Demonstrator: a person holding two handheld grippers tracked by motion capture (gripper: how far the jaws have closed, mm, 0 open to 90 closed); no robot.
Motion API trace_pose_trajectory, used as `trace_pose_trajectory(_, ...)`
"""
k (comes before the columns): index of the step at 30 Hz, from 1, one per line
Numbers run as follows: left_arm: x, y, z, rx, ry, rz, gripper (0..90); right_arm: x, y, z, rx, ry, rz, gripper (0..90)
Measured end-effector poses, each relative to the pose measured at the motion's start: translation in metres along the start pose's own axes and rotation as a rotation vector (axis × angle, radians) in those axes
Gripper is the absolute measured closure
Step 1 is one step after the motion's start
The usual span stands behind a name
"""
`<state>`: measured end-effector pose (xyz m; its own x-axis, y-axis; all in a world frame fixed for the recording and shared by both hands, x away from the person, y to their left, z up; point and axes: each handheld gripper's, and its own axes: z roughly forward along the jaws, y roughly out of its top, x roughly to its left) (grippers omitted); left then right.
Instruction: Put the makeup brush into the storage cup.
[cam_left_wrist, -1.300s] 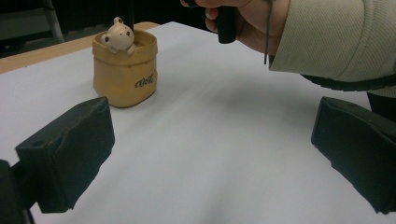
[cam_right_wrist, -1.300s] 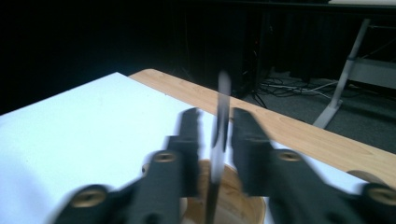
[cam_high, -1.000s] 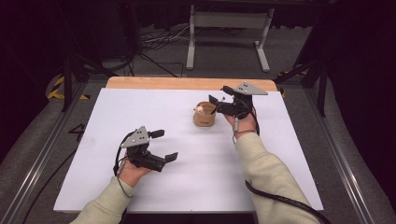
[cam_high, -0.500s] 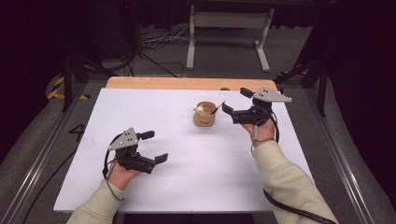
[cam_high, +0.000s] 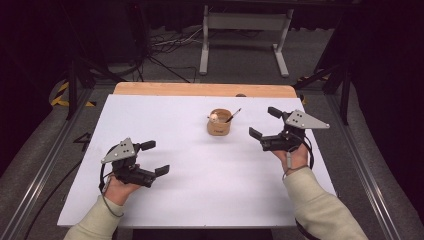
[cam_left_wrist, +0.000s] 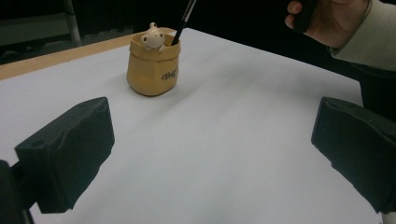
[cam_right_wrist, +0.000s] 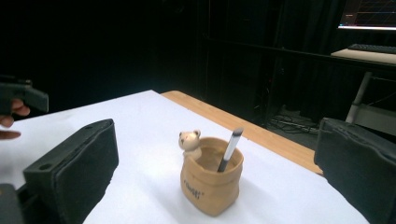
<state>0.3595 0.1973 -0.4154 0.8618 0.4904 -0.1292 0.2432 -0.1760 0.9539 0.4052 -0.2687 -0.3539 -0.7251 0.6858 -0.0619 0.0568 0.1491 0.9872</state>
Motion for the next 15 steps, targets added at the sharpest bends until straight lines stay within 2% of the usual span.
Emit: trace_pose_trajectory(15, 0.005, -0.012, -0.021, -0.028, -0.015, -0.016, 0.1, 0.019, -0.032, -0.031, -0.004, 0.034, -0.034, 0.0)
